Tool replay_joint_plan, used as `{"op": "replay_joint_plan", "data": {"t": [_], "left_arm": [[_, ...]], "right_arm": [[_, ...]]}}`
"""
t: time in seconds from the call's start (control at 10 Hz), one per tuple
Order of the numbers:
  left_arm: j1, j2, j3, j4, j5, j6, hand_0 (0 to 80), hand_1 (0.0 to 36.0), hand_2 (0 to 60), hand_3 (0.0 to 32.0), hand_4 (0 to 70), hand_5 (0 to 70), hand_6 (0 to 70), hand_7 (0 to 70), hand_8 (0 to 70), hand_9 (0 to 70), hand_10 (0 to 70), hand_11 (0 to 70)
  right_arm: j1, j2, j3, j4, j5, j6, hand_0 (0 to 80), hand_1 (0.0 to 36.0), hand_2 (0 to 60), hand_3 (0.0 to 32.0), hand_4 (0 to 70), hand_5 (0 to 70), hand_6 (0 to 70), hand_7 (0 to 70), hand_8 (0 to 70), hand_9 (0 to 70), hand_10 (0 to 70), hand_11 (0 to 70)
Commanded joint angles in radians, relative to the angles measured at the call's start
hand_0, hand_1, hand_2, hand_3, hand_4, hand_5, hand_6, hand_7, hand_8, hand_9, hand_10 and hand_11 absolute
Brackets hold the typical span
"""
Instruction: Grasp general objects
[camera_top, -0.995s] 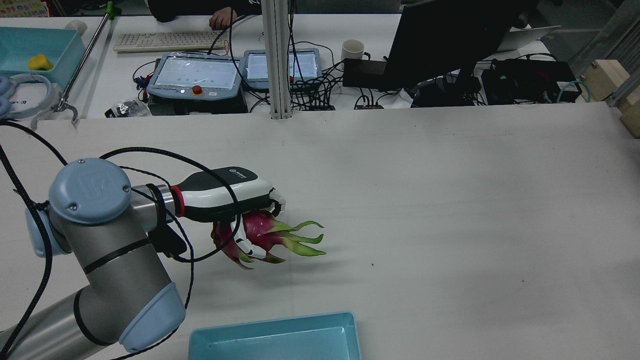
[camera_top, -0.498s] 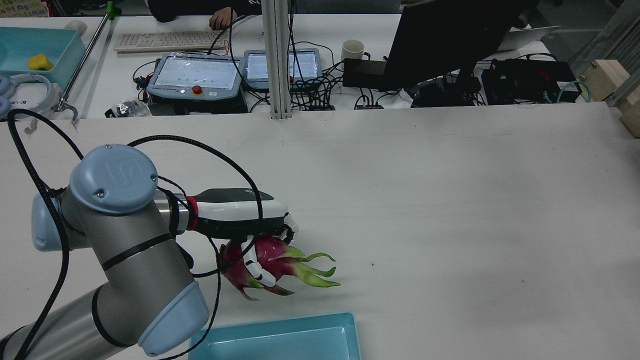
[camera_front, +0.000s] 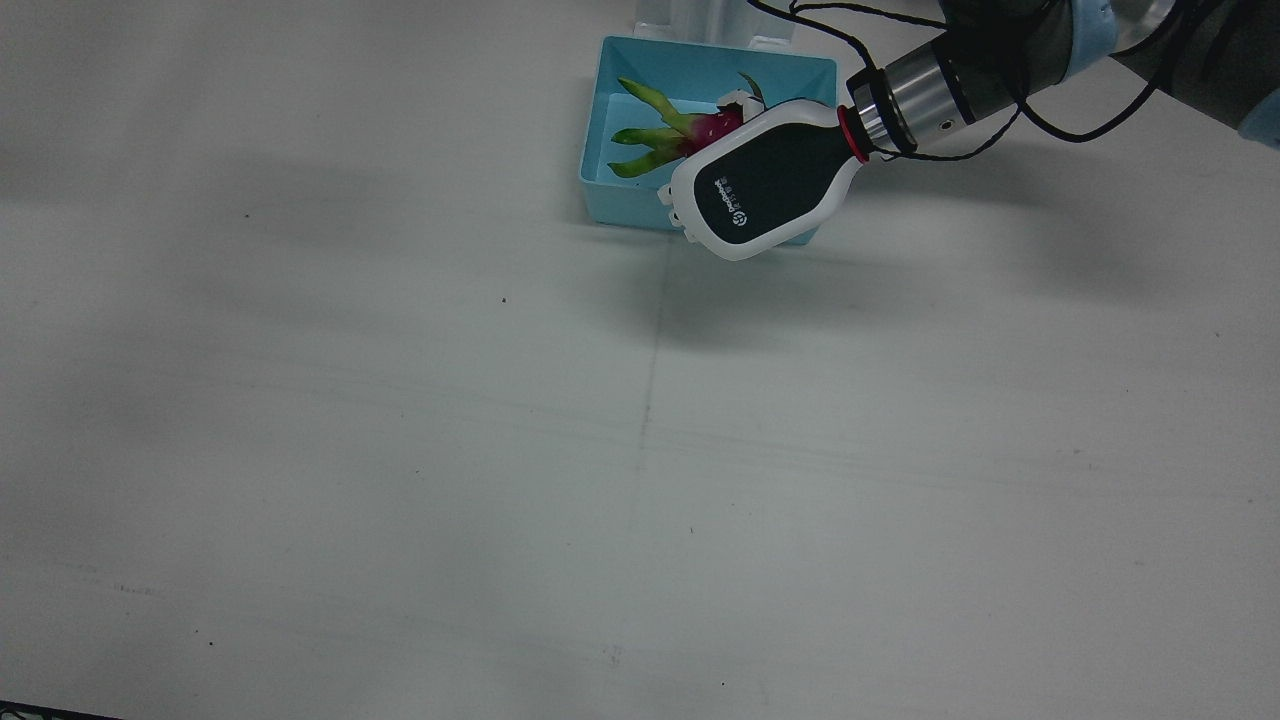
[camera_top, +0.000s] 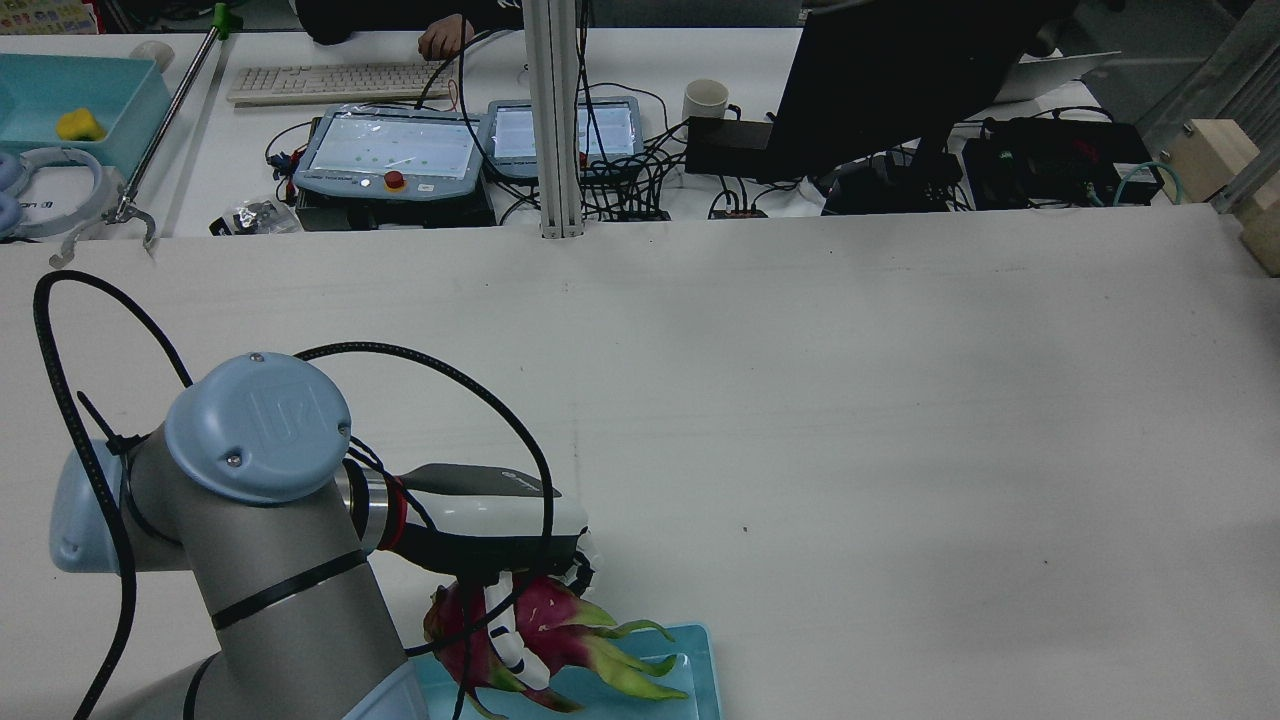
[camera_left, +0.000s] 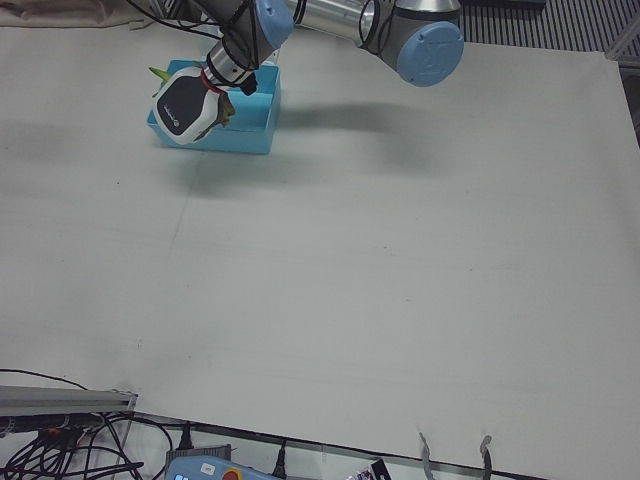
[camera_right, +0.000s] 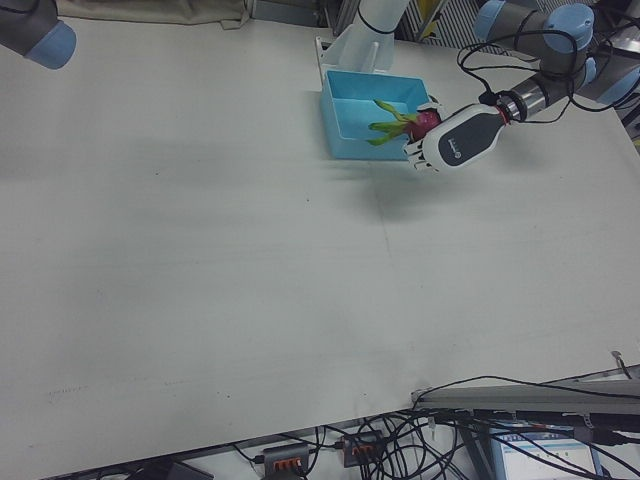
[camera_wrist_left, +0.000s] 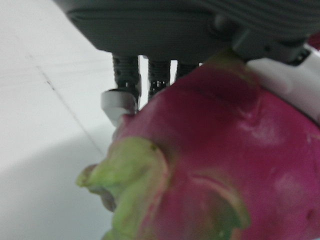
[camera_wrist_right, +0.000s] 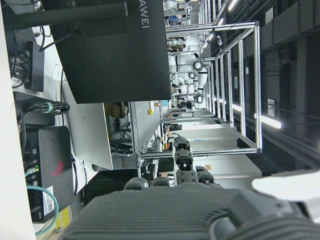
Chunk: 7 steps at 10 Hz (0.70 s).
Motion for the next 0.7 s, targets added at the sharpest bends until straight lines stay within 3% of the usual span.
{"op": "replay_joint_plan", "data": {"t": [0.0, 0.2, 0.3, 0.4, 0.5, 0.6], "left_arm": [[0.075, 0.004, -0.009, 0.07, 0.012, -0.001, 54.3, 28.4, 60.0, 0.0, 62.2, 55.1, 68.7, 70.0, 52.0, 55.3, 70.0, 70.0], [0.075, 0.005, -0.01, 0.09, 0.058, -0.001, 54.8, 27.8, 60.0, 0.0, 60.9, 53.6, 68.0, 70.0, 51.6, 54.9, 70.0, 70.0], [0.075, 0.004, -0.016, 0.107, 0.078, -0.001, 55.3, 25.6, 60.0, 0.0, 57.4, 49.7, 65.3, 70.0, 50.0, 53.4, 70.0, 70.0], [0.075, -0.001, -0.041, 0.135, 0.108, -0.001, 54.7, 16.4, 17.8, 0.0, 39.2, 32.7, 48.0, 70.0, 37.2, 37.2, 47.6, 67.8], [0.075, -0.004, -0.07, 0.167, 0.115, -0.002, 51.5, 14.0, 0.5, 0.0, 11.3, 15.1, 17.3, 37.5, 10.9, 6.2, 16.5, 25.3], [0.075, -0.001, -0.076, 0.169, 0.115, -0.002, 49.0, 9.0, 0.0, 0.0, 0.8, 7.3, 3.4, 10.6, 0.6, 0.7, 1.7, 3.6]], "right_arm": [[0.0, 0.0, 0.0, 0.0, 0.001, 0.0, 0.0, 0.0, 0.0, 0.0, 0.0, 0.0, 0.0, 0.0, 0.0, 0.0, 0.0, 0.0], [-0.001, 0.0, 0.0, 0.0, -0.001, 0.0, 0.0, 0.0, 0.0, 0.0, 0.0, 0.0, 0.0, 0.0, 0.0, 0.0, 0.0, 0.0], [0.0, 0.0, 0.0, 0.0, 0.001, 0.0, 0.0, 0.0, 0.0, 0.0, 0.0, 0.0, 0.0, 0.0, 0.0, 0.0, 0.0, 0.0], [-0.001, 0.0, 0.0, 0.0, -0.001, 0.0, 0.0, 0.0, 0.0, 0.0, 0.0, 0.0, 0.0, 0.0, 0.0, 0.0, 0.0, 0.0], [-0.001, 0.0, 0.0, 0.0, -0.001, 0.0, 0.0, 0.0, 0.0, 0.0, 0.0, 0.0, 0.0, 0.0, 0.0, 0.0, 0.0, 0.0], [0.0, 0.0, 0.002, 0.0, 0.001, 0.0, 0.0, 0.0, 0.0, 0.0, 0.0, 0.0, 0.0, 0.0, 0.0, 0.0, 0.0, 0.0]]}}
